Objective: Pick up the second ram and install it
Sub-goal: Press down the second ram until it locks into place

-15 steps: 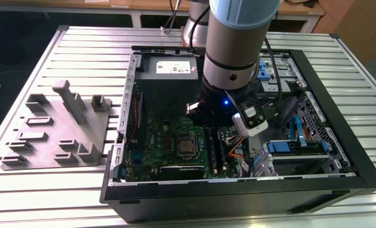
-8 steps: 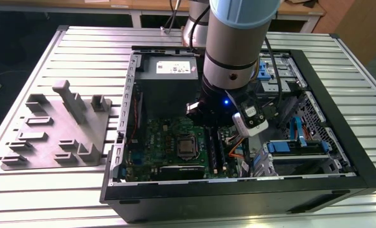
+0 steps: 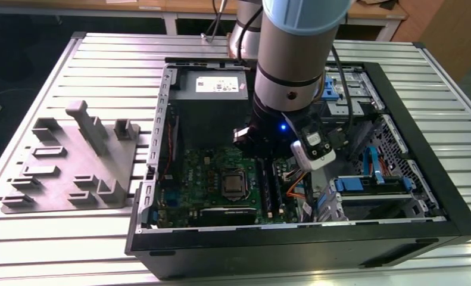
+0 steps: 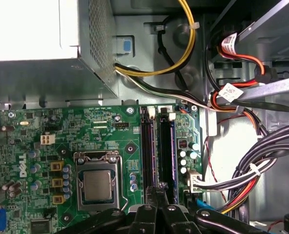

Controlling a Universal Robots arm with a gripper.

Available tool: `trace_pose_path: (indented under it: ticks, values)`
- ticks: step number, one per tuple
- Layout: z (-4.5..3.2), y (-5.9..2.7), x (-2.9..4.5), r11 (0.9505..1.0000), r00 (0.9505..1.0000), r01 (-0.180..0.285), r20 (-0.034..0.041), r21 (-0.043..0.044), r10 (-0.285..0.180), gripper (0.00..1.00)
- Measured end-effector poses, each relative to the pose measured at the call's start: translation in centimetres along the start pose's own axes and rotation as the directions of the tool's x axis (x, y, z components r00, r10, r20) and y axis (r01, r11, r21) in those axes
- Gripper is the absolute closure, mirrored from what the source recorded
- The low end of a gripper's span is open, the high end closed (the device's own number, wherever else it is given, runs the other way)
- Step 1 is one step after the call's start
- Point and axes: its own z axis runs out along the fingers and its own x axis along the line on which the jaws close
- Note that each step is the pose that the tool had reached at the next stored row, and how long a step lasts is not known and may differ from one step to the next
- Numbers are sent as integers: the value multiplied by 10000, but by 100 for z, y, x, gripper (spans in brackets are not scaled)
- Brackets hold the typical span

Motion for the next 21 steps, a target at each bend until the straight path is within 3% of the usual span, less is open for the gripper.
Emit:
trace_pose_path:
  ticks: [9, 13, 15, 21]
  values:
    - [14, 121, 8, 10000, 10000, -2, -3, -45, 2, 89]
    - [20, 150, 9, 9997, 10000, -7, -15, -255, 7, 89]
    - [23, 158, 10, 9995, 10000, -11, -17, -311, 10, 89]
    - [53, 254, 17, 9994, 10000, -11, -19, -336, 11, 89]
